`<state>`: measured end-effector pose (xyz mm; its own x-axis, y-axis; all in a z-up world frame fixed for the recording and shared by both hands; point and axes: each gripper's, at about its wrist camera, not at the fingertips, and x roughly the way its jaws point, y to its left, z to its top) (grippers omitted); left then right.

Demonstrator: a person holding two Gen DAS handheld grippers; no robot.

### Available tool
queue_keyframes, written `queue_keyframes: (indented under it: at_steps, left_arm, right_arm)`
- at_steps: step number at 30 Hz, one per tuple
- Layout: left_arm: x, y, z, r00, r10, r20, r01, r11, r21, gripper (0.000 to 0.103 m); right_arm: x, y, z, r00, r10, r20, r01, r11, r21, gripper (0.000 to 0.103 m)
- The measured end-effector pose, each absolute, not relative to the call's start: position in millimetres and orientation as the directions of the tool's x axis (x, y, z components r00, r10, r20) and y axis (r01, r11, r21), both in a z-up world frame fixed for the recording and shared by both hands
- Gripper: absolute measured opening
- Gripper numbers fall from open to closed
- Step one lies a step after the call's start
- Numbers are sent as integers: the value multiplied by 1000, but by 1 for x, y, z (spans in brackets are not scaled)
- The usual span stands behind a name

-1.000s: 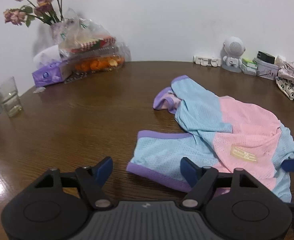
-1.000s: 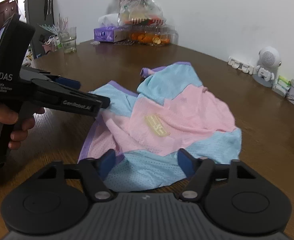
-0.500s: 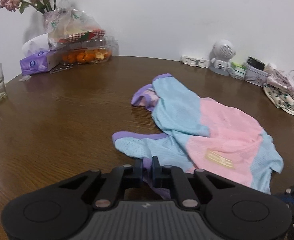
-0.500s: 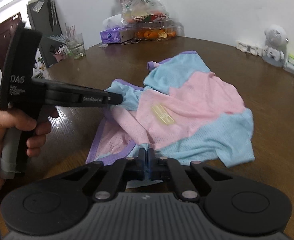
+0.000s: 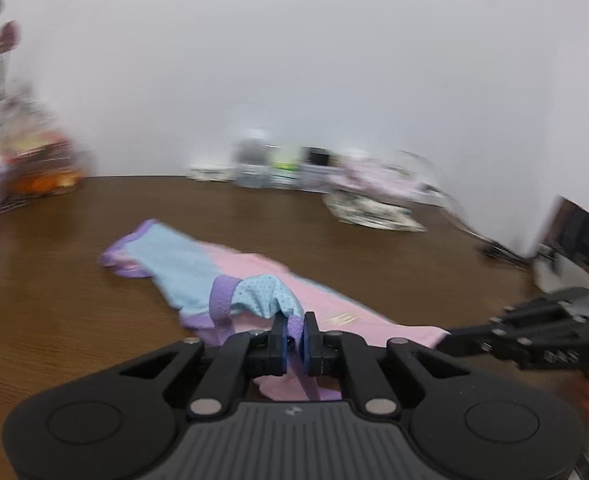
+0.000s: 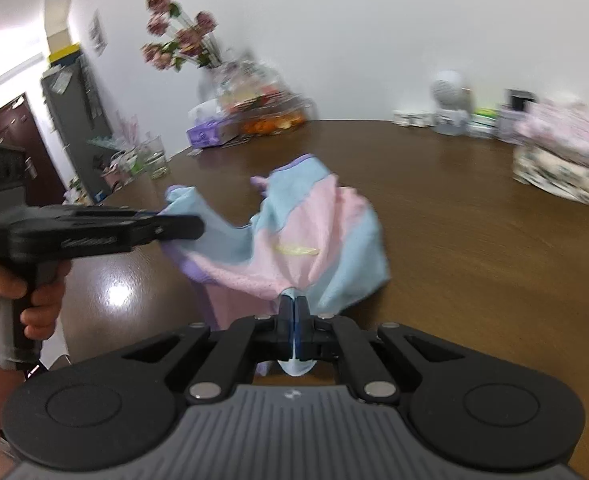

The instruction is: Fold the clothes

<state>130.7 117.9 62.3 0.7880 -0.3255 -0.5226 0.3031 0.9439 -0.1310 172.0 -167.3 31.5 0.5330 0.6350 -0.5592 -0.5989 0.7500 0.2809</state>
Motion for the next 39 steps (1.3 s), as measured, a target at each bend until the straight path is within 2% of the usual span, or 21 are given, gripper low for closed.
queue_keyframes:
  at_steps: [5, 10, 11, 13, 14, 15, 17, 19, 21, 26, 28, 29, 30, 31, 32, 34, 35, 39]
  left_arm:
    - [102, 74, 48, 728, -417, -544, 398, 903, -161, 6]
    - [106, 55, 28, 676, -441, -591, 406, 892, -201, 6]
    - [108, 54, 27, 673, -440, -595, 401, 893, -206, 6]
    - [111, 54, 25, 670, -437, -600, 392, 895, -213, 6]
    - [113, 55, 26, 671, -436, -600, 390, 895, -215, 6]
    - [113, 56, 27, 671, -437, -599, 390, 895, -216, 6]
    - [116, 57, 30, 673, -435, -598, 390, 896, -212, 6]
    - [115, 59, 34, 672, -435, -599, 391, 896, -212, 6]
    - [113, 60, 35, 675, -430, -599, 389, 898, -206, 6]
    - [107, 64, 38, 686, -417, -596, 378, 904, -197, 6]
    - [105, 68, 39, 694, -413, -590, 374, 907, -195, 6]
    - [104, 69, 40, 697, -411, -587, 373, 908, -192, 6]
    - [102, 71, 40, 701, -408, -585, 372, 909, -188, 7]
    - [100, 73, 40, 704, -404, -585, 371, 910, -182, 9]
    - [98, 75, 39, 709, -394, -585, 360, 915, -179, 14]
    - [91, 83, 38, 734, -356, -579, 321, 932, -166, 41]
    - [85, 87, 38, 753, -331, -569, 294, 943, -159, 59]
    - [61, 109, 32, 804, -276, -526, 185, 958, -219, 68]
  right_arm:
    - [125, -214, 17, 548, 593, -590, -518, 794, 318, 0]
    - [103, -232, -5, 565, 517, -643, -449, 846, 286, 1]
    - [100, -233, -8, 564, 500, -657, -445, 854, 269, 5]
    - [91, -229, -4, 595, 456, -661, -437, 875, 210, 23]
    - [84, -223, 3, 616, 455, -643, -469, 868, 164, 50]
    - [77, -215, 10, 637, 460, -619, -511, 853, 107, 61]
    - [64, -197, 22, 664, 471, -581, -582, 813, -5, 61]
    - [60, -173, 21, 650, 479, -590, -643, 761, -91, 57]
    - [60, -149, 16, 645, 464, -608, -679, 713, -176, 42]
    - [75, -100, 4, 661, 419, -622, -705, 630, -325, 41]
    - [81, -88, 3, 664, 406, -628, -708, 612, -353, 31]
    - [85, -82, 2, 665, 400, -631, -709, 603, -366, 11]
    - [88, -81, 2, 657, 404, -636, -714, 603, -355, 6]
    - [92, -82, 3, 644, 413, -644, -721, 610, -330, 6]
    - [98, -83, 5, 629, 425, -651, -725, 623, -295, 5]
    - [113, -90, 10, 597, 459, -658, -724, 662, -194, 5]
    - [120, -96, 13, 580, 481, -658, -716, 686, -129, 5]
    - [154, -124, 22, 520, 577, -630, -632, 756, 170, 5]
